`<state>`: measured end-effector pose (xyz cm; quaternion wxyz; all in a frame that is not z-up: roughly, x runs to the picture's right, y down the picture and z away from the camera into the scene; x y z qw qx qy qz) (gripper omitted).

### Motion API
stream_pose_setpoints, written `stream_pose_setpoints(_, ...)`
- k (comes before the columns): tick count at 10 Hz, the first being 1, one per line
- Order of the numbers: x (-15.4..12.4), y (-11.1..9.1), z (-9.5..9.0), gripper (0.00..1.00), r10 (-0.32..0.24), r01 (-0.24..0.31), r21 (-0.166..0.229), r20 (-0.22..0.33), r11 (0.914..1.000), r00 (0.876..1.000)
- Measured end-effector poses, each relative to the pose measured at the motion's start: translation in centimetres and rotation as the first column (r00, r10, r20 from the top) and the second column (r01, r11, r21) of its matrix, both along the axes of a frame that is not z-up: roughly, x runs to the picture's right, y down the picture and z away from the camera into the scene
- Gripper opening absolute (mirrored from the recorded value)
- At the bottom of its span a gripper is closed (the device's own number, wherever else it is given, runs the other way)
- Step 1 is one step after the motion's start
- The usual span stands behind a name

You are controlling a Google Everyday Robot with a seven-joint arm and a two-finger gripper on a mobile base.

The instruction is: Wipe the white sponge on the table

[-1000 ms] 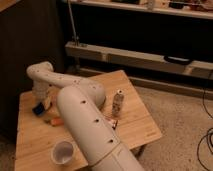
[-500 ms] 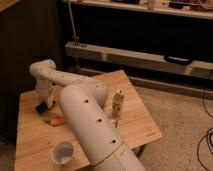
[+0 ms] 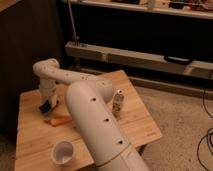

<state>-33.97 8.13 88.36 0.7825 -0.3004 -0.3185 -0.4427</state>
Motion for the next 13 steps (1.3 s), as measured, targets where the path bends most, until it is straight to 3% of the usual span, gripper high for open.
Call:
stream_pose_setpoints(2, 3.0, 1.3, -1.4, 0.5, -0.006, 0.006, -0.015, -0.008, 0.9999, 1.0)
stream_pose_setpoints(4, 3.4, 3.4, -2.5, 0.5, -0.023, 0.023, -0.034, 0.001, 0.9992, 1.0)
stream_pose_setpoints(6, 1.2, 5.6, -4.5, 0.5, -0.053, 0.054, -0.03, 0.051, 0.9981, 0.997)
stream_pose_setpoints(9, -3.8, 6.1, -6.4, 0.5, -0.12, 0.121, -0.002, 0.141, 0.9926, 0.983)
stream_pose_setpoints(11, -6.7, 6.4, -6.3, 0.5, -0.152, 0.154, 0.005, 0.17, 0.9881, 0.974)
stream_pose_setpoints(13, -7.1, 5.7, -5.0, 0.5, -0.143, 0.143, 0.009, 0.159, 0.9896, 0.977)
